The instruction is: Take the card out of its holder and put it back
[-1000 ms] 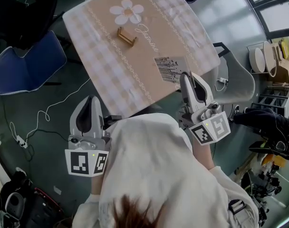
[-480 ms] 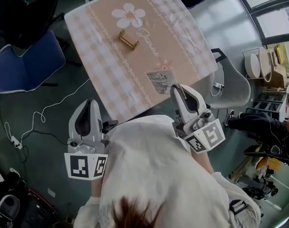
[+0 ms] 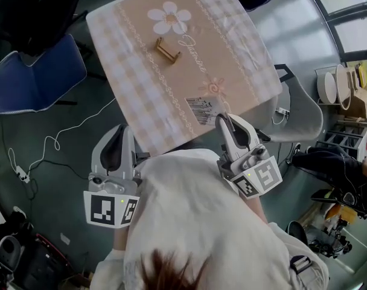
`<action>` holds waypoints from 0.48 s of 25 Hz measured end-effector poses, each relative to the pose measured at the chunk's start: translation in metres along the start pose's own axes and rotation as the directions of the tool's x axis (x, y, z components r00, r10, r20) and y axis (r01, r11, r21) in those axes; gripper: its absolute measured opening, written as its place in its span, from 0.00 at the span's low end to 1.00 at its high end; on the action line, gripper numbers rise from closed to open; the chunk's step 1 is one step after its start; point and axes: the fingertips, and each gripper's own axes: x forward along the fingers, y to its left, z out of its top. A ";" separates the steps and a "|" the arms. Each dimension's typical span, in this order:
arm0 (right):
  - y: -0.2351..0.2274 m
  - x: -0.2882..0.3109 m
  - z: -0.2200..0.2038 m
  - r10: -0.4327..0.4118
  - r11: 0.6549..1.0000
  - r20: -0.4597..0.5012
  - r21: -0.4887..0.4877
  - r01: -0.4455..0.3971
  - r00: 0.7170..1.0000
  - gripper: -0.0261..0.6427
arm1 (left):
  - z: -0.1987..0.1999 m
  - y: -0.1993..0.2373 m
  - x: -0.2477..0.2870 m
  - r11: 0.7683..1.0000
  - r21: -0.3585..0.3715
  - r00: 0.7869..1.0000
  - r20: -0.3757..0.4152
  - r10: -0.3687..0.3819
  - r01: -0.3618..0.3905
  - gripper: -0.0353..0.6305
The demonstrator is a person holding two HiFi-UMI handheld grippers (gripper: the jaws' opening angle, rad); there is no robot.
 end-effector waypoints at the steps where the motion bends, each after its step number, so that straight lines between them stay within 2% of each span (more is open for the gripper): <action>1: -0.001 0.000 -0.001 -0.002 1.000 -0.003 -0.001 0.002 1.000 0.06 | 0.000 -0.001 0.003 1.000 -0.001 1.000 0.000 -0.004 0.004 0.05; 7: -0.005 -0.002 -0.003 -0.017 1.000 -0.004 -0.006 0.017 1.000 0.06 | 0.002 0.000 0.006 0.999 -0.033 1.000 0.012 -0.010 0.011 0.05; 12: -0.003 0.001 -0.002 -0.011 1.000 0.000 -0.022 0.011 1.000 0.07 | 0.000 0.009 -0.001 1.000 -0.027 1.000 0.009 0.012 -0.012 0.05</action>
